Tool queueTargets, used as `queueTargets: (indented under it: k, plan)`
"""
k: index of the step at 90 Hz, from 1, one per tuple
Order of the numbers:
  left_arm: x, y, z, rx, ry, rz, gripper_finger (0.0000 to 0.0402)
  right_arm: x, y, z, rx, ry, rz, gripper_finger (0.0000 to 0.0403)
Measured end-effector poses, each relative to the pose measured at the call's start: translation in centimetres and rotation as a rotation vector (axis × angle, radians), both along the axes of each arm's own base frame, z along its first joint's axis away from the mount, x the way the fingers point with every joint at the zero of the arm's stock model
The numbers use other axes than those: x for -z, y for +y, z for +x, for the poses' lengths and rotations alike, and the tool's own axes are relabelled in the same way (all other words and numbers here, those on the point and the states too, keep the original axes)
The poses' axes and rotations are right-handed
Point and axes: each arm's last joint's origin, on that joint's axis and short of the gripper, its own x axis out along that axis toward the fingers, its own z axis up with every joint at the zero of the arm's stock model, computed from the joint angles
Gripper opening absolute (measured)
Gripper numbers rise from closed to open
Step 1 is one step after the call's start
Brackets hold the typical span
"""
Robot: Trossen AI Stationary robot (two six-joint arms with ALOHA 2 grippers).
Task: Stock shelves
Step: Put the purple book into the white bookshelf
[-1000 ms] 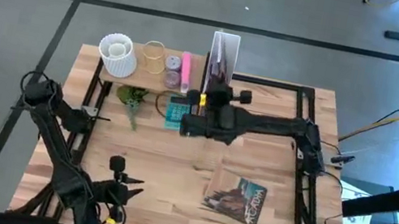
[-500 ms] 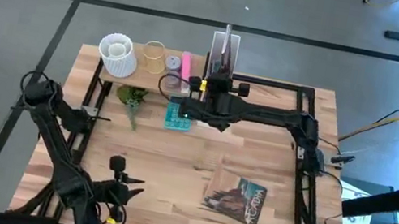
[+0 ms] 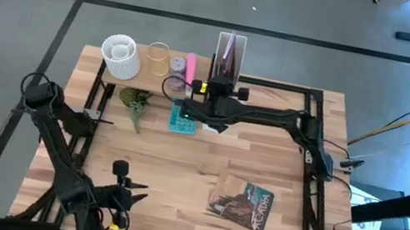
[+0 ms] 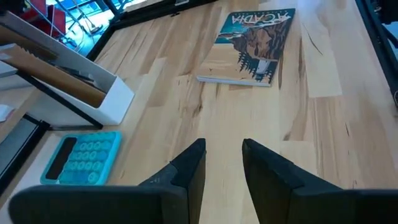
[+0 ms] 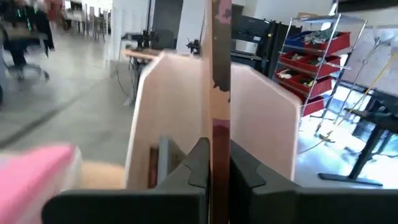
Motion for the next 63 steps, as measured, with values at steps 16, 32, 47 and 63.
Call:
queueTargets:
  k: [16,32,47,63]
  plan:
    - [-0.1,-0.2,0.1,0.012,-0.009,-0.004,0.0090,2.1,0.0,0.5,-0.006,0.041,0.013,0.0003]
    - [-0.2,-0.3,0.2,0.022,-0.012,0.001,0.0090,3.6,0.0,0.8,-0.023,0.063,0.067,0.0003]
    - [-0.2,-0.3,0.2,0.021,-0.011,0.000,0.0090,4.0,0.0,0.8,-0.033,0.065,0.095,0.0018]
    - [-0.2,-0.3,0.2,0.022,-0.011,0.001,0.0090,4.1,0.6,0.8,-0.047,0.101,0.094,0.0099]
